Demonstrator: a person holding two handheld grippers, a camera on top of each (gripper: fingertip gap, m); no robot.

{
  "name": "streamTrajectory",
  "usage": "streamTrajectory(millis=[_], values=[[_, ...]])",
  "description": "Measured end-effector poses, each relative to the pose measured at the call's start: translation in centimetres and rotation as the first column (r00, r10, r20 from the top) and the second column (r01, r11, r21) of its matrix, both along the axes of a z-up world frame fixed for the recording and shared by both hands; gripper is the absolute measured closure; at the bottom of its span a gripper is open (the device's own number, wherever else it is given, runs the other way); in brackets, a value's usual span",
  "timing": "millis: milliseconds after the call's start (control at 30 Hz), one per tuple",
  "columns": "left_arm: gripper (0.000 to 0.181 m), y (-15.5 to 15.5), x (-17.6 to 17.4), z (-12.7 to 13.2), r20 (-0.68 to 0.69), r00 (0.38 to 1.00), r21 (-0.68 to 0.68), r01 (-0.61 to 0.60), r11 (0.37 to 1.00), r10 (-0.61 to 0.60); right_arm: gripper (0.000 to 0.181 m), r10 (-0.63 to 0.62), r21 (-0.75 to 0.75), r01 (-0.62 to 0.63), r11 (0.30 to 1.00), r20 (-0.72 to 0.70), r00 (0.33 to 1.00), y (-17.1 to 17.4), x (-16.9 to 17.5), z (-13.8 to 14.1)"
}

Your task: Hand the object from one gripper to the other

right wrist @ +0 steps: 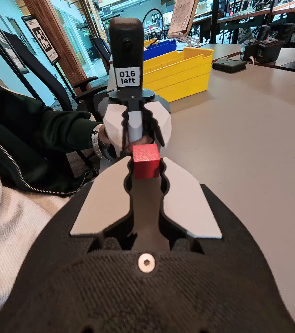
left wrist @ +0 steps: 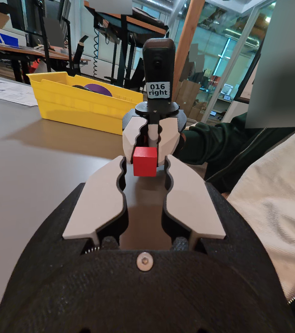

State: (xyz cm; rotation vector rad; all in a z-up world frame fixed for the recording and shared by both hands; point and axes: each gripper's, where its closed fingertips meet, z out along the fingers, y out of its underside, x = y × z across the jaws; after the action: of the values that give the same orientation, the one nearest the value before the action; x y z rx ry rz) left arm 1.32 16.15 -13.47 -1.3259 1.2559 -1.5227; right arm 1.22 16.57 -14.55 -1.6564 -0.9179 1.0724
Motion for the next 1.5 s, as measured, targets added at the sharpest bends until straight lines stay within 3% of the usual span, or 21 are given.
streamTrajectory(millis=[233, 933, 967, 1133, 1267, 1367, 1433, 1500], values=[[0.149, -0.4, 0.3, -0.6, -0.034, 0.999, 0.067, 0.003, 0.998, 0.0, 0.154, 0.0, 0.011, 0.0, 1.0, 0.018, 1.0, -0.1, -0.1, -0.2], [0.155, -0.3, 0.1, -0.3, -0.026, 1.0, 0.075, 0.005, 0.997, -0.003, 0.154, 0.011, 0.115, -0.015, 0.993, 0.04, 0.999, -0.2, -0.3, -0.1], [0.155, -0.2, 0.0, -0.1, -0.017, 1.0, 0.068, 0.002, 0.998, -0.001, 0.149, -0.004, 0.136, -0.001, 0.991, 0.035, 0.999, 0.0, -0.3, 0.0], [0.155, 0.9, -0.8, 1.1, 0.05, 0.998, 0.013, -0.041, 0.999, 0.041, 0.068, -0.206, 0.34, 0.212, 0.916, -0.055, 0.977, 2.6, 1.0, 2.1], [0.155, 1.7, -1.3, 1.7, 0.094, 0.994, -0.057, -0.049, 0.997, 0.055, 0.047, -0.308, 0.427, 0.342, 0.837, -0.148, 0.94, 3.6, 2.6, 4.1], [0.155, 1.9, -1.4, 1.8, 0.103, 0.993, -0.072, -0.053, 0.996, 0.06, 0.057, -0.258, 0.345, 0.292, 0.892, -0.143, 0.955, 3.4, 2.2, 3.2], [0.155, 1.8, -1.4, 1.7, 0.097, 0.994, -0.066, -0.053, 0.996, 0.059, 0.079, -0.178, 0.268, 0.201, 0.942, -0.109, 0.978, 2.6, 1.3, 2.2], [0.155, 1.6, -1.2, 1.6, 0.087, 0.995, -0.054, -0.046, 0.997, 0.051, 0.112, -0.09, 0.199, 0.101, 0.975, -0.06, 0.994, 1.6, 0.4, 1.1]])
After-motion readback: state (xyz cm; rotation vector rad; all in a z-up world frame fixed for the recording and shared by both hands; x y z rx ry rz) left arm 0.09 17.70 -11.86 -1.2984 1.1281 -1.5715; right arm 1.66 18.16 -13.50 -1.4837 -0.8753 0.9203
